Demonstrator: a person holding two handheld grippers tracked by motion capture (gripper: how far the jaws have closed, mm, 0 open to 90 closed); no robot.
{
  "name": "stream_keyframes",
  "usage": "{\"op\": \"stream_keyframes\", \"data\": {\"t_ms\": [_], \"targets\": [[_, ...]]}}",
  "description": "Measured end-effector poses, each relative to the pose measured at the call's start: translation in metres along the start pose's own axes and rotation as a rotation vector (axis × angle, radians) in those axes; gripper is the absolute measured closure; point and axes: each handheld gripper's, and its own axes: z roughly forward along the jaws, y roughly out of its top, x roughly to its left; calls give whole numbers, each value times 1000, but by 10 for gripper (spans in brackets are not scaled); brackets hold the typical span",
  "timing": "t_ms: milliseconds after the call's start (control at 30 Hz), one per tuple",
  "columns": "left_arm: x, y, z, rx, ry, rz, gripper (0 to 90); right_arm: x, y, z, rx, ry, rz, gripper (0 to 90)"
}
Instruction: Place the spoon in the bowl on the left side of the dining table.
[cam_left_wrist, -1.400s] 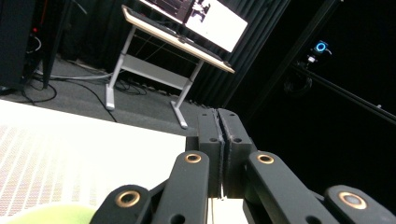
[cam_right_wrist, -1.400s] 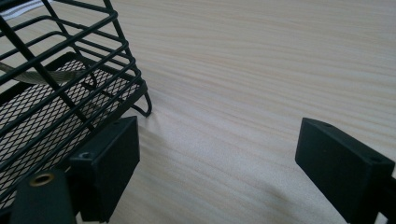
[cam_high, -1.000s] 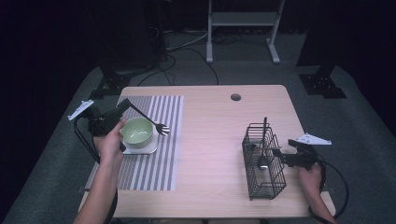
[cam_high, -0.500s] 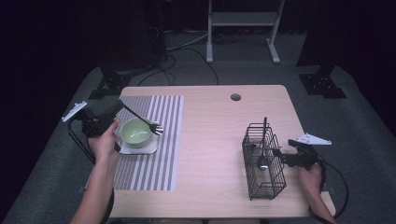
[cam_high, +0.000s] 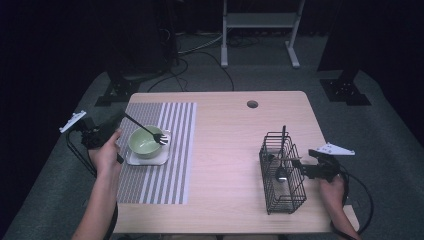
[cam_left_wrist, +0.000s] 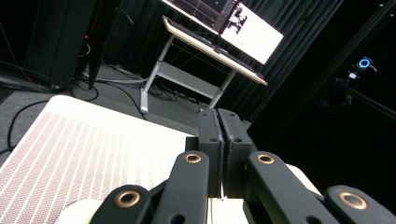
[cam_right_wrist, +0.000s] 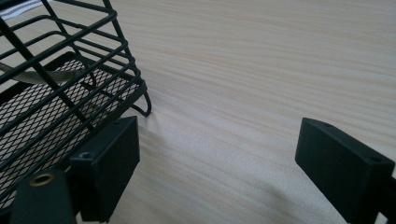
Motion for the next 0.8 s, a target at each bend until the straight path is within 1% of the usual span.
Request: {"op": "stream_keyframes", "data": {"t_ms": [100,367,467,800], "targets": [[2,1,-1,2,5,5,891,0,0,0,1,0,0,128],[7,3,-5,-12,21,-3,891,0,0,0,1,-1,0,128],[9,4,-6,-9,28,5,890,0,0,0,1,-1,0,128],[14,6,-9,-17,45,3,890,0,0,0,2,-2,2,128]]}}
